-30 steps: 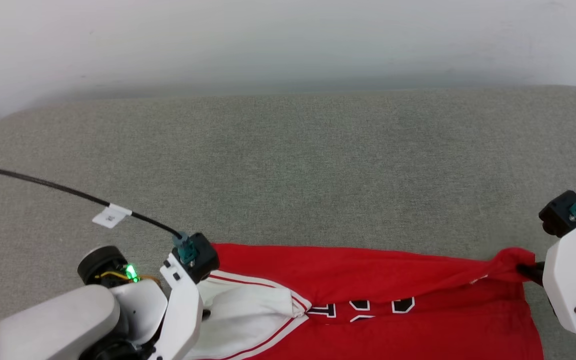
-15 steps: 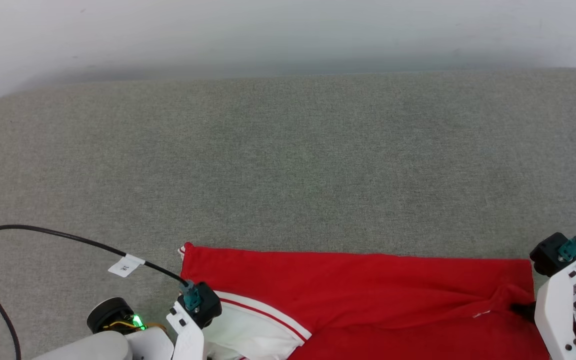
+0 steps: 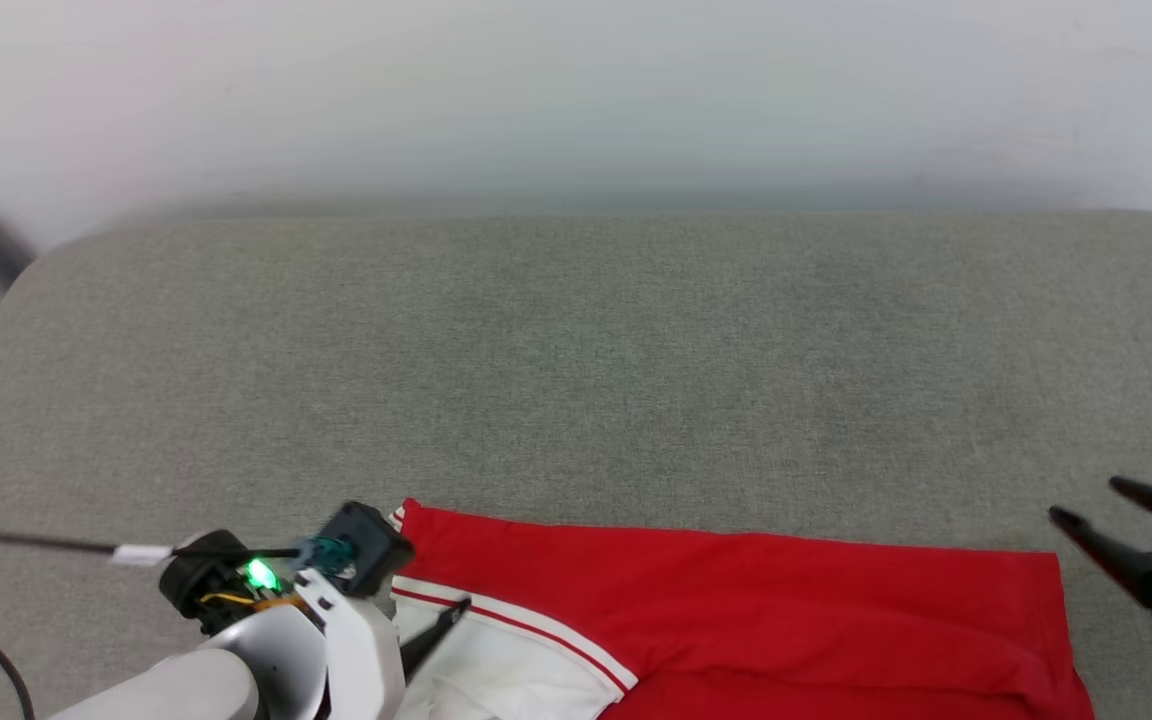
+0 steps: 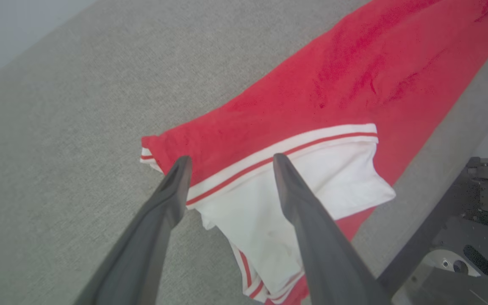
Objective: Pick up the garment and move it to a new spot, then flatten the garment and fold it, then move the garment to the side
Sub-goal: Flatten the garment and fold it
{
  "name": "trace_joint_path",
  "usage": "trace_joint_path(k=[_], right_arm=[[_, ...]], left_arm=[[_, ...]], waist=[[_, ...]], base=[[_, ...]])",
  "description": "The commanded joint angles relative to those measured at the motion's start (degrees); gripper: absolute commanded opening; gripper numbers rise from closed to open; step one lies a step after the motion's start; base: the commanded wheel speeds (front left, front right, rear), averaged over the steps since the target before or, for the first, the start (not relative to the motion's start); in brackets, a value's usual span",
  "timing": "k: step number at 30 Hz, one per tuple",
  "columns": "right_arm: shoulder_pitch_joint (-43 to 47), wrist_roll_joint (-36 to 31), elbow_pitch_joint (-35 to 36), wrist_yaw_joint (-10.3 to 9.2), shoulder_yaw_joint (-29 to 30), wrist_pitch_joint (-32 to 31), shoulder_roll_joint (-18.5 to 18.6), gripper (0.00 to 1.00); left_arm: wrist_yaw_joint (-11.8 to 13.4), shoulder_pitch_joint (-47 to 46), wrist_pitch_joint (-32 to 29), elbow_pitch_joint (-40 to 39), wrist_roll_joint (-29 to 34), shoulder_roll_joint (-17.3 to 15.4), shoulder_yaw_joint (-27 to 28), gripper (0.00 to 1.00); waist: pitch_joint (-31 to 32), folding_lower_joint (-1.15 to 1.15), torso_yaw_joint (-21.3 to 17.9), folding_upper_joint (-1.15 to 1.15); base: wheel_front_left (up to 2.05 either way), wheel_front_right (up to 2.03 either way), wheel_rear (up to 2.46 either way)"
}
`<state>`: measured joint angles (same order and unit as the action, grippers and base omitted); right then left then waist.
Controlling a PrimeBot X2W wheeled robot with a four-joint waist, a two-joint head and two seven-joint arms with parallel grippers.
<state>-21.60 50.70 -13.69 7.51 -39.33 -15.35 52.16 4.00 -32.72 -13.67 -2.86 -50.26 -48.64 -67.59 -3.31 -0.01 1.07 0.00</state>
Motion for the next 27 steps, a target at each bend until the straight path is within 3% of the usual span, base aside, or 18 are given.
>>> trace_joint_path(k=[1, 11, 16, 22, 27], right_arm=[[1.6, 0.29, -0.31, -0.05, 1.75, 1.42, 0.4, 1.0], [12.31, 2.96, -5.28, -0.05, 13.38, 5.03, -3.52, 1.0], [17.0, 5.64, -6.33, -0.04, 16.0, 3.51, -6.81, 1.0], [19.86, 6.53, -7.58, -0.04, 17.09, 1.42, -10.29, 1.0], [21.64, 7.76, -7.62, -0.03, 16.27, -0.21, -13.79, 1.0]], left_arm=[[1.97, 1.12, 2.72, -0.23, 1.14, 0.09, 1.19, 1.0], [17.88, 7.34, 23.69, 1.63, 5.05, 3.28, 9.28, 1.0], [24.46, 10.83, 28.05, 2.84, 6.61, 5.94, 12.86, 1.0], [28.13, 14.58, 28.91, 1.76, 10.1, 9.1, 20.22, 1.0], [28.41, 19.3, 28.9, 0.28, 15.05, 12.71, 27.29, 1.0]], waist=[[0.44, 0.01, 0.39, 0.0], [-0.42, 0.01, 1.03, 0.0], [-1.49, 0.01, 1.64, 0.0], [-2.8, 0.01, 2.77, 0.0], [-3.45, 0.01, 3.65, 0.0]], base=[[0.0, 0.0, 0.0], [0.0, 0.0, 0.0], [0.0, 0.0, 0.0], [0.0, 0.0, 0.0], [0.0, 0.0, 0.0]])
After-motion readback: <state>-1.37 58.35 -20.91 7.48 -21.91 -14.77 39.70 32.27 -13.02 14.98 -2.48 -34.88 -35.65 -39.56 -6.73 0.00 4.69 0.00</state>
